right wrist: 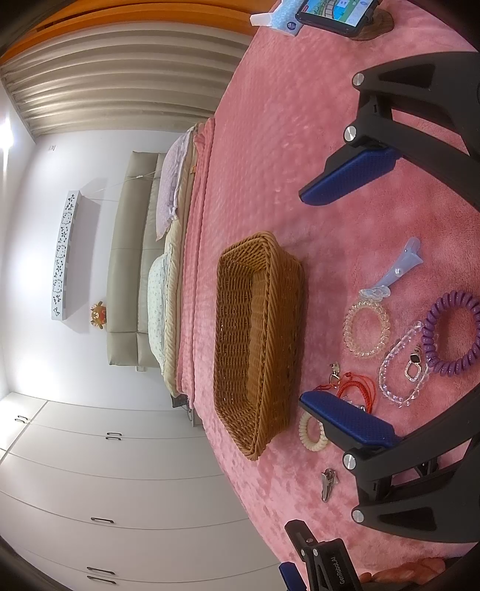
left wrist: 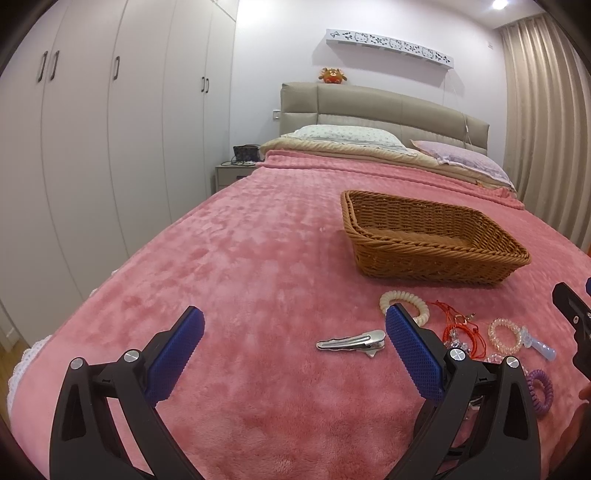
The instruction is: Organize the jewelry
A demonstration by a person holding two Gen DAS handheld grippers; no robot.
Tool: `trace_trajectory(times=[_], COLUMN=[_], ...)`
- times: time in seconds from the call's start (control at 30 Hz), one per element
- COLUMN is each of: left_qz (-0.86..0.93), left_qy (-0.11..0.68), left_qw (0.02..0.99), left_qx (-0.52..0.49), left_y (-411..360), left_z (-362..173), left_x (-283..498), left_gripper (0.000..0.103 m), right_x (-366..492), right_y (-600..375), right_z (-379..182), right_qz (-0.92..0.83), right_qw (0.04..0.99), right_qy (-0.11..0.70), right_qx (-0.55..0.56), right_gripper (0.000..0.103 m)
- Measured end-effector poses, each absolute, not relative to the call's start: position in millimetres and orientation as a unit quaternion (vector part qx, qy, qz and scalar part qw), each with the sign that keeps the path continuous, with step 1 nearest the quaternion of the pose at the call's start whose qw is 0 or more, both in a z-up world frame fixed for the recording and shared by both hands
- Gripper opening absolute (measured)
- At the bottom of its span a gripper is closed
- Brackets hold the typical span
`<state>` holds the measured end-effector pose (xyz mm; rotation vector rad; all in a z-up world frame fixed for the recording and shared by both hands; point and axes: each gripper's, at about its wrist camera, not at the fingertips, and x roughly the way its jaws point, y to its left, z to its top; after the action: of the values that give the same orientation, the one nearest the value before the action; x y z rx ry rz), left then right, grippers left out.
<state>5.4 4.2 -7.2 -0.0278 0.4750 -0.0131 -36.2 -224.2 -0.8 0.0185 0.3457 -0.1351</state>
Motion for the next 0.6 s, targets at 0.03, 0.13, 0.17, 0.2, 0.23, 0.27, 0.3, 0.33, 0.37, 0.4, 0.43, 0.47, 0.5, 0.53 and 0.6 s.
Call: trace_trajectory(times=[0.03,0.13,0.17,0.2,0.23,0.27,0.3,0.33,0.37,0.4,0.43,0.47,0.5,0.53,0.6], left_qz=[-0.006,-0.006,-0.006,-0.006,-0.006,-0.006,-0.006,-0.006,-0.006,-0.006,-0.007,-0.007,-0.008,-0.013,-0.036], left_qy=[0.235,0.237,0.237,0.237,0.237,0.237,0.238,0.238,0.239,0.239,0.239,0.239,0.241,0.243,0.254], left_qw=[0.972,0.972,0.971,0.971,0.971,0.971,0.971,0.971,0.971,0.971,0.971,0.971,0.97,0.97,0.966], left_qx=[-0.013,-0.014,-0.015,-0.015,-0.015,-0.016,-0.016,-0.017,-0.018,-0.018,-0.019,-0.019,-0.021,-0.025,-0.038], left_y=[3.9,3.6,3.6,3.8,3.8,3.7,3.7,4.1,4.2,4.2,4.0,4.2,4.5,5.3,10.8], left_z=[-7.1,-7.7,-7.6,-7.2,-7.2,-7.0,-6.8,-6.8,-6.7,-6.7,-6.8,-6.8,-7.0,-7.1,-6.4], left_x=[5.5,5.6,5.4,5.5,5.5,5.4,5.5,6.3,6.3,6.3,6.3,6.4,6.5,6.7,8.7], left_gripper=[0.096,0.096,0.096,0.096,0.096,0.096,0.096,0.096,0.096,0.096,0.096,0.096,0.096,0.096,0.095], right_x=[-36.5,-36.4,-36.2,-36.4,-36.2,-36.5,-36.3,-36.3,-36.3,-36.3,-36.6,-36.8,-36.4,-36.5,-36.8], right_y=[-224.1,-223.7,-223.2,-223.2,-223.0,-223.1,-223.0,-223.1,-223.1,-223.4,-223.8,-224.2,-224.6,-225.0,-226.1], right_z=[-1.1,-2.2,-2.3,-2.6,-2.4,-2.6,-2.4,-2.4,-2.5,-2.5,-2.4,-2.4,-2.0,-1.9,-0.7], right_qz=[-0.067,-0.068,-0.068,-0.068,-0.068,-0.069,-0.068,-0.069,-0.069,-0.069,-0.07,-0.07,-0.071,-0.072,-0.071], right_qw=[0.983,0.983,0.983,0.983,0.983,0.983,0.983,0.983,0.983,0.983,0.983,0.983,0.982,0.982,0.982], right_qy=[0.172,0.172,0.172,0.172,0.172,0.172,0.172,0.172,0.172,0.172,0.172,0.172,0.172,0.172,0.173], right_qx=[0.009,0.007,0.007,0.006,0.006,0.006,0.006,0.006,0.007,0.007,0.007,0.007,0.007,0.008,0.009], right_gripper=[0.096,0.096,0.096,0.096,0.096,0.096,0.096,0.096,0.096,0.096,0.096,0.096,0.096,0.096,0.096])
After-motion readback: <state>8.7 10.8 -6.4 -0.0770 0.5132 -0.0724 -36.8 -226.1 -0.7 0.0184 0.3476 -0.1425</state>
